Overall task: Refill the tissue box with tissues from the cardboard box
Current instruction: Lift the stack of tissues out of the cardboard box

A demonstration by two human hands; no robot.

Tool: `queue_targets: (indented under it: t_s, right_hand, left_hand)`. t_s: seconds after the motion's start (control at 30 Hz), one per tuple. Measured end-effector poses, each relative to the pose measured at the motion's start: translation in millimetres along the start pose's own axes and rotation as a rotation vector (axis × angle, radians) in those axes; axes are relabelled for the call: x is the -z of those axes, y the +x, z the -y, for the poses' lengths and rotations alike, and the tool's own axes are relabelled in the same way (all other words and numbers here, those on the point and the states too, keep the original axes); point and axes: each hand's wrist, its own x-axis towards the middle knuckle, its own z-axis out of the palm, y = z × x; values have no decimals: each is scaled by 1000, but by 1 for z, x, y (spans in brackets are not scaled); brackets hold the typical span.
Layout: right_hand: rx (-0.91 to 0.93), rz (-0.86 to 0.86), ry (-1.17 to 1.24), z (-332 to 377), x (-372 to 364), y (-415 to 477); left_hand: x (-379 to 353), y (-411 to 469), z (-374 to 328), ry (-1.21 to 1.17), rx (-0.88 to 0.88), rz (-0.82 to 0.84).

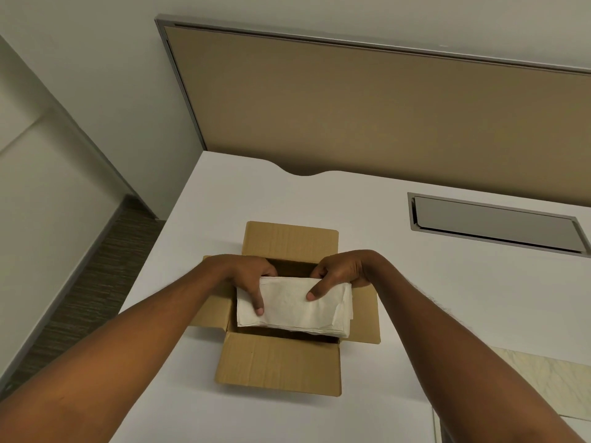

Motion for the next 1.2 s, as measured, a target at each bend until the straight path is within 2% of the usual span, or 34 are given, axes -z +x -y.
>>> queue_targets:
  t_s: [0.13,0.37,0.5,0.67,0.83,0.93,1.03,1.2]
  right_hand:
    - [-31,21,20,-6,3,-20]
    - [33,-138,92,-16,-7,-45]
    - [8,-303,181,-19,-18,-59]
    - [44,-483,340,-31,-35,-83]
    - [116,-561,538,-51,-58,-109]
    - [201,-545,661,-65,-72,-121]
    - [283,-548,722,-78,-90,-128]
    - [233,-768,697,-96,-118,-138]
  left_hand:
    - [6,-29,-7,-81,-36,-67]
    - [0,-67,-18,-262,-30,-134]
    - [-11,-81,-25,-380,-36,-193]
    - [-32,-92,-35,-747,-94,-334]
    - [-65,-94,-57,-1058,-112,-465]
    - [-84,-95,-78,-1221,-79,-531]
    - [-99,-94,-98,-1279,-63,-607]
    - [-121,-86,-130,-1250,-22,-687]
